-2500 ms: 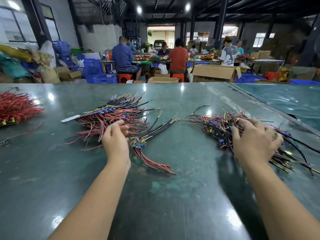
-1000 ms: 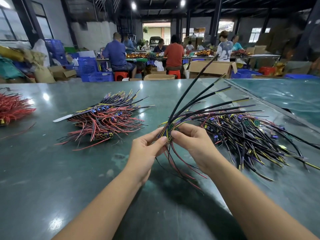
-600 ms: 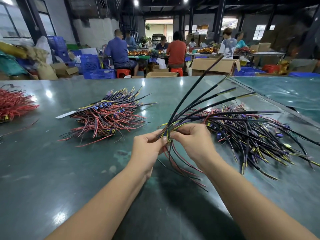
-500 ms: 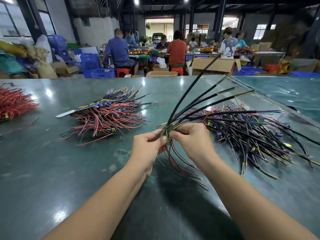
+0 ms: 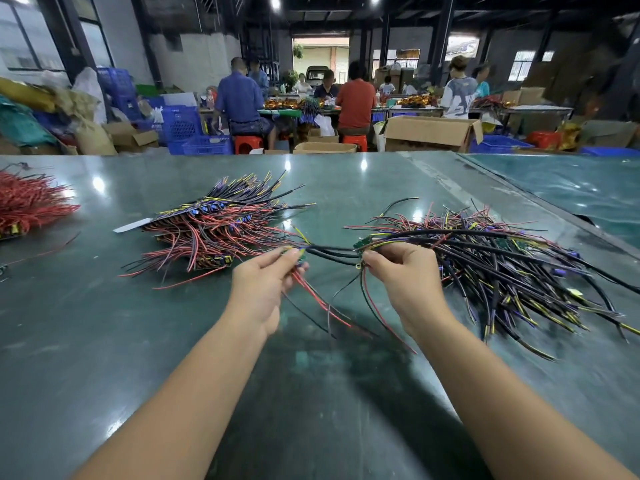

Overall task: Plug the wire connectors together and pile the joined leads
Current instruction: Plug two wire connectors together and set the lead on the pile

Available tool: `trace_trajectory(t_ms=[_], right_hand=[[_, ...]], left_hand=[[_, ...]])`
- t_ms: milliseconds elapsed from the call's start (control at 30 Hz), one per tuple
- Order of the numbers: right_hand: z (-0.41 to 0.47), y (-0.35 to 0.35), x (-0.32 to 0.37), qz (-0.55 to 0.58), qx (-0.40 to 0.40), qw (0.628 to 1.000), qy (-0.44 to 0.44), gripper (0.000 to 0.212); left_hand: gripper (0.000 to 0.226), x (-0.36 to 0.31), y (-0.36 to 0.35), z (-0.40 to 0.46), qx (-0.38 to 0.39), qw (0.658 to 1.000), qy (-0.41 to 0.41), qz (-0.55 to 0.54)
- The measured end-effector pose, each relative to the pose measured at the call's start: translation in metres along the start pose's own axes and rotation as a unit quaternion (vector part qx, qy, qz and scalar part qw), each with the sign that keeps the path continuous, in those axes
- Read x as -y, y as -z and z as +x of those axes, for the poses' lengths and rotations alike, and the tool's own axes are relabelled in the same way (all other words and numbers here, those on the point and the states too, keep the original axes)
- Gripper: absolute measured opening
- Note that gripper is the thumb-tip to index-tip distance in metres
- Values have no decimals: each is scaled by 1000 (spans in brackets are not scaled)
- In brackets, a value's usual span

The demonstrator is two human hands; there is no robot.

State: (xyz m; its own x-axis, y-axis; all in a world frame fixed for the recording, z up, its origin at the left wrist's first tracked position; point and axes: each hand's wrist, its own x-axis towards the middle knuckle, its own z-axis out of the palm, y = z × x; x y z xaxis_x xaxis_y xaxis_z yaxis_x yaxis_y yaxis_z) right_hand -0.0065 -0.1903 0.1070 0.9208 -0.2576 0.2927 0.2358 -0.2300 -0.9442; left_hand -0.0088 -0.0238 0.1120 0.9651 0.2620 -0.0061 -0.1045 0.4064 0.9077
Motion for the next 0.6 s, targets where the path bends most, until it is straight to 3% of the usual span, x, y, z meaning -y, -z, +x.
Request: trace_trajectory(t_ms=[167, 300, 367, 433, 467, 500, 533, 600], right_hand=[[0, 4, -4, -13, 0, 1000, 10, 13], [-2, 2, -4, -13, 34, 999, 26, 17], [-3, 0, -1, -22, 59, 998, 24, 15], [-7, -3, 3, -30, 93, 995, 28, 10], [-9, -5, 5, -26, 116, 992, 33, 9], [-12, -6, 8, -17, 143, 989, 35, 12], [-15, -7, 10, -4, 170, 985, 33, 18], [-19, -7, 13, 9, 213, 976, 32, 28]], left_hand=[[15, -14, 21, 20, -131, 987, -62, -68], [16, -15, 38, 33, -207, 969, -93, 101], [47, -13, 37, 30, -278, 913, -97, 283], [55, -13, 29, 17, -313, 828, -212, 414], [49, -14, 23, 11, -277, 806, -280, 443], [42, -13, 16, 8, -202, 811, -320, 446], [35, -11, 10, 5, -98, 849, -311, 417], [25, -6, 0, -6, 89, 923, -193, 321]])
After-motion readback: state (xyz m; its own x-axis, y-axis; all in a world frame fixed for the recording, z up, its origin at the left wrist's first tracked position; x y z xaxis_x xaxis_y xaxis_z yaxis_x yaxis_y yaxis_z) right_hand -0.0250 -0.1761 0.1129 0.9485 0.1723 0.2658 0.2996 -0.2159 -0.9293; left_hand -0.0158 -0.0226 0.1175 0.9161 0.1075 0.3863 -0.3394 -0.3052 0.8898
